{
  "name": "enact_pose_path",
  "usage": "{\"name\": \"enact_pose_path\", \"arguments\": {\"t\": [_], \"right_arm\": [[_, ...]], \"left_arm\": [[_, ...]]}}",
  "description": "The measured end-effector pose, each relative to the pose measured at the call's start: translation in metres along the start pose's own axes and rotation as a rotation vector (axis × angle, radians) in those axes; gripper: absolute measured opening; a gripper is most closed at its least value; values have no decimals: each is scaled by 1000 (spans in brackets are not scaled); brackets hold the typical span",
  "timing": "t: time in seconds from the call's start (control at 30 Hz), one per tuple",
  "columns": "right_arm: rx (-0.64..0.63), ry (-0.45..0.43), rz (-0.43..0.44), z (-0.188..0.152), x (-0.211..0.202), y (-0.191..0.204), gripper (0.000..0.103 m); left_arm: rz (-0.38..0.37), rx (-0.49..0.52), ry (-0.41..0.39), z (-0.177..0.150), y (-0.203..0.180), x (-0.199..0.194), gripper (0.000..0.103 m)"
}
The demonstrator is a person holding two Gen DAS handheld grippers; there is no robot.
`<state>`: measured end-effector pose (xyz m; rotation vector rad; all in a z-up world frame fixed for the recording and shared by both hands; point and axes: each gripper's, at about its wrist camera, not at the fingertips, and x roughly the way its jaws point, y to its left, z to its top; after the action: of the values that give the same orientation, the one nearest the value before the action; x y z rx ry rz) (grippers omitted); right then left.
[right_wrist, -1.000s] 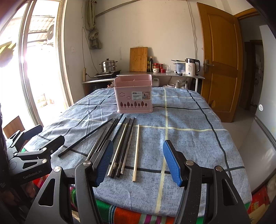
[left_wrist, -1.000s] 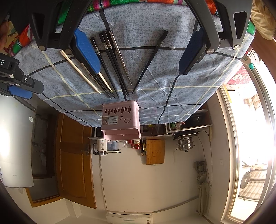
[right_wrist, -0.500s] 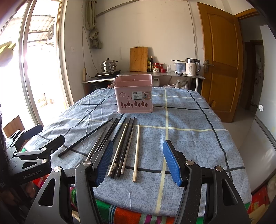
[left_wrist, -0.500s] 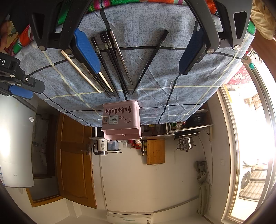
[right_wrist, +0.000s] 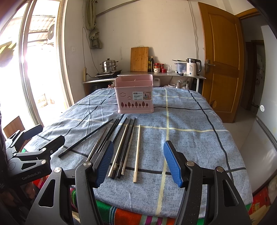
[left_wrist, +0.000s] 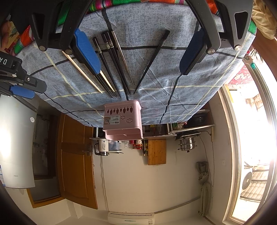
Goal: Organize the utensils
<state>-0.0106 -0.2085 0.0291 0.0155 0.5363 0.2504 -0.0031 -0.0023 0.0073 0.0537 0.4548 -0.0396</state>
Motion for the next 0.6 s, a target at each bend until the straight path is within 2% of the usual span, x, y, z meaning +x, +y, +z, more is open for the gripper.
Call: {"name": "enact_pose_path", "arguments": {"t": [0.6], "right_arm": [[1, 1, 0, 0, 1, 0, 61]], "left_arm": [[-7, 1, -3, 1, -1, -5, 93]]}}
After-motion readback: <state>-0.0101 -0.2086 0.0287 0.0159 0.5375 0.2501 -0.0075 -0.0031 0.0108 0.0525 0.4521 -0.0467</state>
